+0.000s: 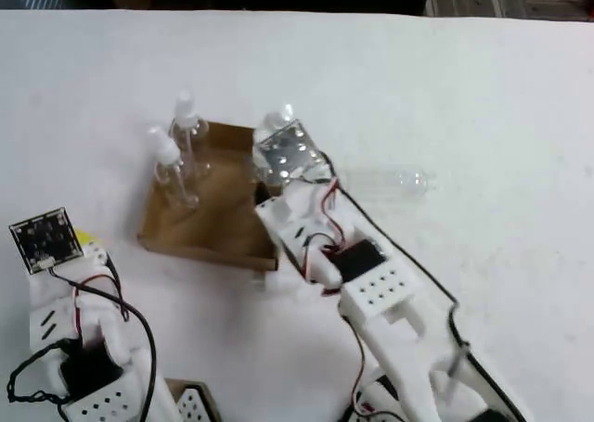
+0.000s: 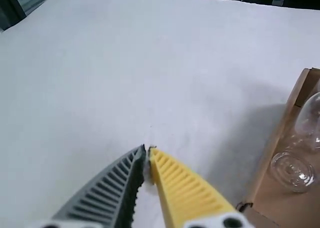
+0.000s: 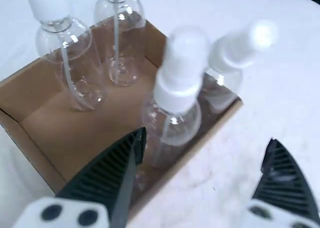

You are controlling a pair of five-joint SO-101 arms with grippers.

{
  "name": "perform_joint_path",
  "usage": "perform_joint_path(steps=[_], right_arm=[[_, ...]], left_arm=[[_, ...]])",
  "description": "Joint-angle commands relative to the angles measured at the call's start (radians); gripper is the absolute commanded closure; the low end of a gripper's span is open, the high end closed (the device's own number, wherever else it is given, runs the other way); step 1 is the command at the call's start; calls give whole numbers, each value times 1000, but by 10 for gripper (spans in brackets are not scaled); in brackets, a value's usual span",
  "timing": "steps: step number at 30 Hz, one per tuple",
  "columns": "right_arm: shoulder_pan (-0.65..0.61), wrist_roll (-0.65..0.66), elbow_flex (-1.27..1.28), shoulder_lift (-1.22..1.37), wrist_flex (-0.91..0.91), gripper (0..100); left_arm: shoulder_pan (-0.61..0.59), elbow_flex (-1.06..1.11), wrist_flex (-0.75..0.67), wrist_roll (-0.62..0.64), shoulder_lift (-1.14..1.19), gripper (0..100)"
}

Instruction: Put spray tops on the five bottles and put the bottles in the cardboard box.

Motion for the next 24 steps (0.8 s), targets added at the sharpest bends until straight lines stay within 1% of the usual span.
perform_joint_path(steps=[1,4,7,9,11,13,14,16,18,21,23,24], right_arm=[[25,-8,20,-136,73,686],[25,0,74,-269,147,687],[30,0,107,-421,272,699],[39,2,110,-521,375,762],[59,2,109,-605,453,861],[85,3,107,-671,503,956],[101,3,107,-694,519,988],[147,-3,109,-716,559,971],[188,2,112,-713,585,984],[208,15,123,-673,641,983],[208,94,141,-619,668,983],[208,126,153,-587,671,983]], left_arm=[[24,-5,-29,9,-8,977],[24,-3,-29,9,-8,977],[24,5,-31,9,-8,976],[24,11,-48,9,-8,976],[24,11,-49,9,-8,976],[24,11,-49,9,-8,976],[24,11,-49,9,-8,976],[24,11,-48,9,-8,976],[24,11,-44,9,-8,976],[30,2,-26,11,-7,978],[76,-29,31,6,-5,978],[108,-48,64,-21,-5,979]])
